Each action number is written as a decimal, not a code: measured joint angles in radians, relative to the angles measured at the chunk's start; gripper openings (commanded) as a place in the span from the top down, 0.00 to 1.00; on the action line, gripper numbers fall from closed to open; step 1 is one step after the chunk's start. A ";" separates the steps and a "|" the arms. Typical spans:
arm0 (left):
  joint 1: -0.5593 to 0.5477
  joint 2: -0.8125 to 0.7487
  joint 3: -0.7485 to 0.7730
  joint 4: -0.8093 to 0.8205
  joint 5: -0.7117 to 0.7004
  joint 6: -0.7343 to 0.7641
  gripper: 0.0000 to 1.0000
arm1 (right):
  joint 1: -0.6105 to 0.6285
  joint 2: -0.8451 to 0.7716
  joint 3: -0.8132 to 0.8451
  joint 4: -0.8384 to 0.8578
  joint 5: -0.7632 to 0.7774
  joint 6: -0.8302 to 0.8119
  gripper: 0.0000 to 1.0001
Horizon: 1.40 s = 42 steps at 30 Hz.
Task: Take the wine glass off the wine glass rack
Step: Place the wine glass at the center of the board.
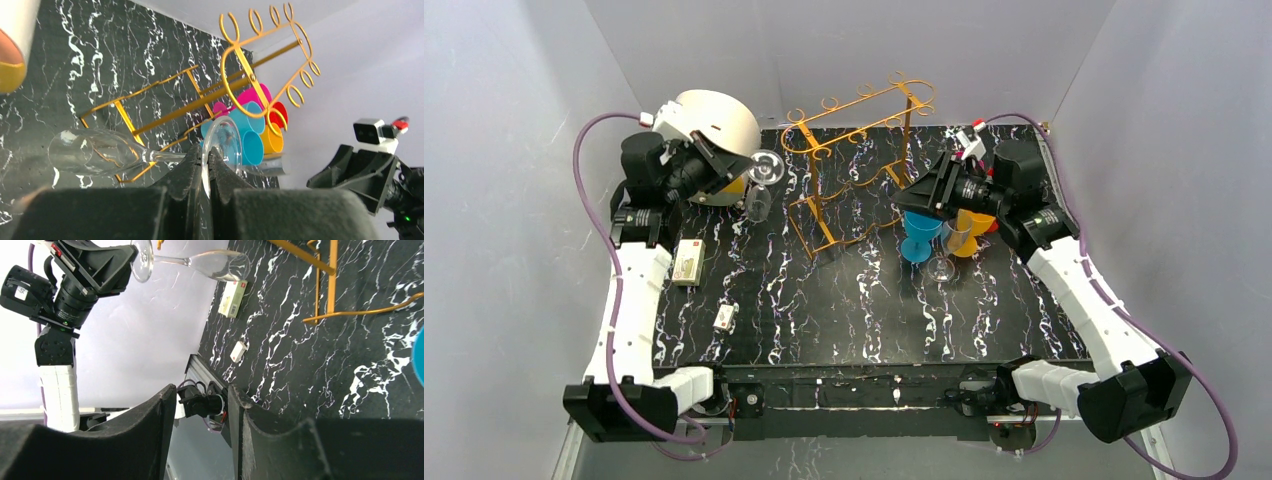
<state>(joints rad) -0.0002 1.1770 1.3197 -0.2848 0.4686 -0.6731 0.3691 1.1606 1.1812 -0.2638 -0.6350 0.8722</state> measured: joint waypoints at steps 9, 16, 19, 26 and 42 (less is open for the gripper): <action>-0.054 -0.183 -0.191 -0.008 0.061 -0.004 1.00 | 0.129 -0.036 -0.116 0.109 0.058 0.096 0.41; -0.165 -0.215 -0.293 -0.005 0.082 -0.019 1.00 | 0.237 -0.035 -0.147 0.220 0.134 0.159 0.40; -0.205 -0.224 -0.317 0.002 0.082 -0.040 1.00 | 0.270 -0.026 -0.179 0.267 0.156 0.195 0.40; -0.264 -0.230 -0.332 0.051 0.096 -0.064 1.00 | 0.380 0.064 -0.190 0.381 0.205 0.269 0.44; -0.300 -0.230 -0.365 0.090 0.130 -0.067 1.00 | 0.399 0.185 -0.230 0.545 0.211 0.380 0.76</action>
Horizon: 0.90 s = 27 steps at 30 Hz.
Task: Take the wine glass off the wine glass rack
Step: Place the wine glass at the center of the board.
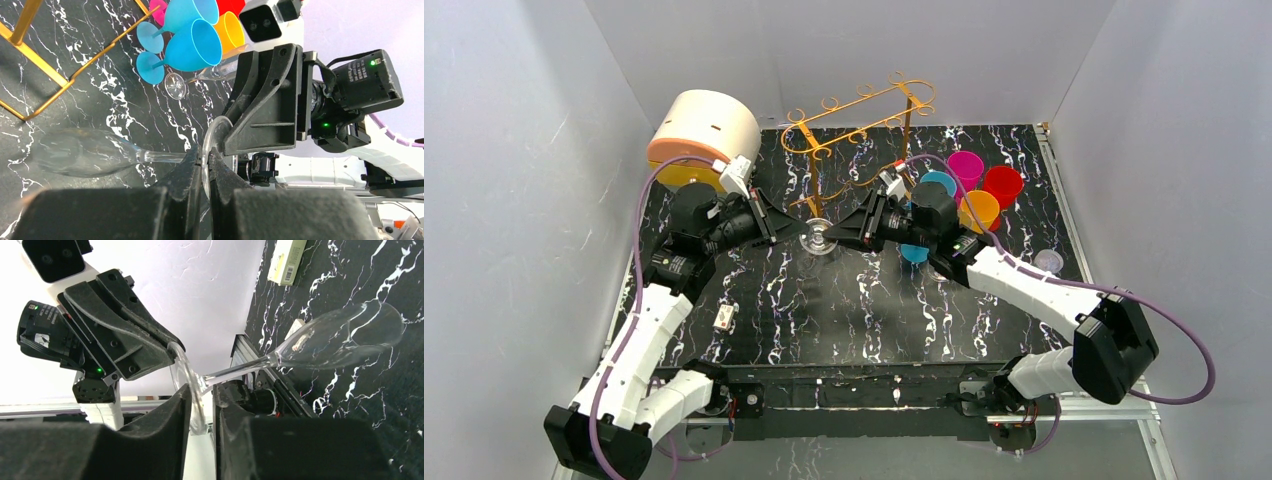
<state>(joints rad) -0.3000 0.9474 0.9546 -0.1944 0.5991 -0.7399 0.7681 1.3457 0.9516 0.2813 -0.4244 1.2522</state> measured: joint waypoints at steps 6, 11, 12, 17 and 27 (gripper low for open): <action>-0.003 0.000 -0.010 0.008 -0.009 0.007 1.00 | 0.000 0.004 0.000 0.040 -0.018 0.010 0.99; -0.005 0.001 -0.013 0.015 0.001 0.028 0.81 | 0.000 0.003 0.000 0.035 -0.020 0.000 0.99; -0.005 0.003 -0.014 0.017 0.012 0.034 0.78 | 0.000 0.002 0.000 0.033 -0.020 -0.002 0.99; -0.014 0.011 -0.031 0.033 0.073 0.060 0.66 | 0.000 -0.002 0.000 -0.003 -0.022 -0.029 0.99; -0.060 0.035 -0.060 0.019 0.205 0.067 0.60 | 0.001 -0.042 0.005 -0.074 -0.006 -0.167 0.99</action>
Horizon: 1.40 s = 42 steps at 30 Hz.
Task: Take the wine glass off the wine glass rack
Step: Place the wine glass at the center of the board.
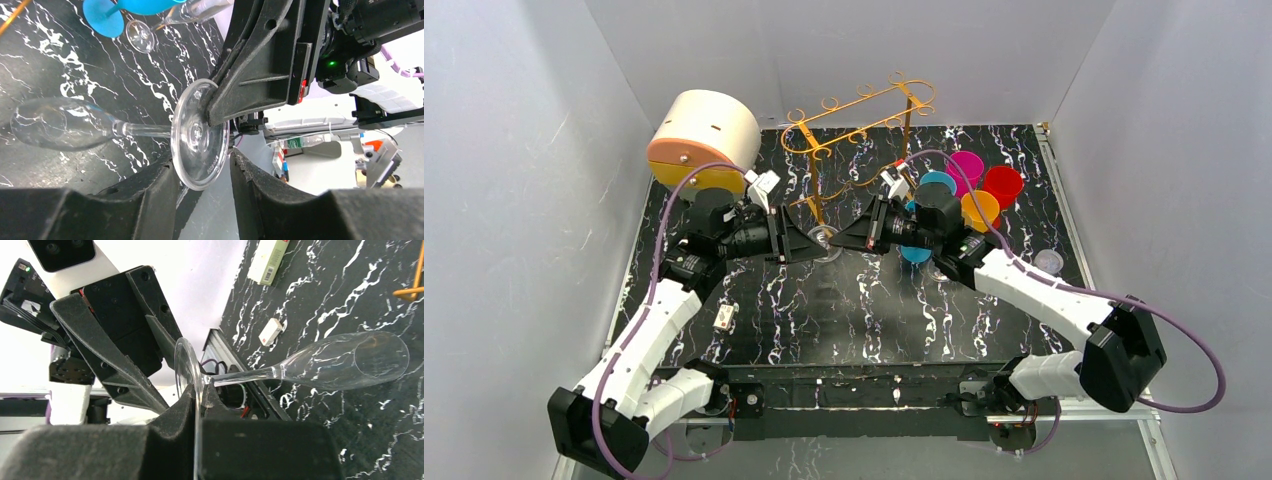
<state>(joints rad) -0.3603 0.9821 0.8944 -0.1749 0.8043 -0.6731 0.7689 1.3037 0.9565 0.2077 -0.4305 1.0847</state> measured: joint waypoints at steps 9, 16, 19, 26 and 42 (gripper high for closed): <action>-0.005 0.019 0.000 -0.016 0.085 -0.001 0.57 | 0.000 -0.068 0.003 -0.063 0.063 -0.138 0.99; -0.030 0.036 0.000 -0.007 0.101 -0.019 0.57 | -0.001 -0.109 -0.004 -0.048 0.074 -0.205 0.99; -0.052 0.038 -0.002 0.047 0.094 -0.067 0.64 | -0.001 -0.109 -0.005 -0.047 0.050 -0.222 0.99; -0.069 0.035 -0.056 0.234 0.074 -0.207 0.85 | -0.002 -0.111 -0.027 0.011 -0.023 -0.228 0.99; -0.077 0.033 -0.071 0.257 0.066 -0.250 1.00 | -0.008 -0.127 -0.040 0.027 -0.043 -0.251 0.81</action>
<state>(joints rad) -0.4370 1.0153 0.8234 0.0818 0.8707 -0.9230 0.7605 1.1767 0.9169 0.2348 -0.4740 0.8333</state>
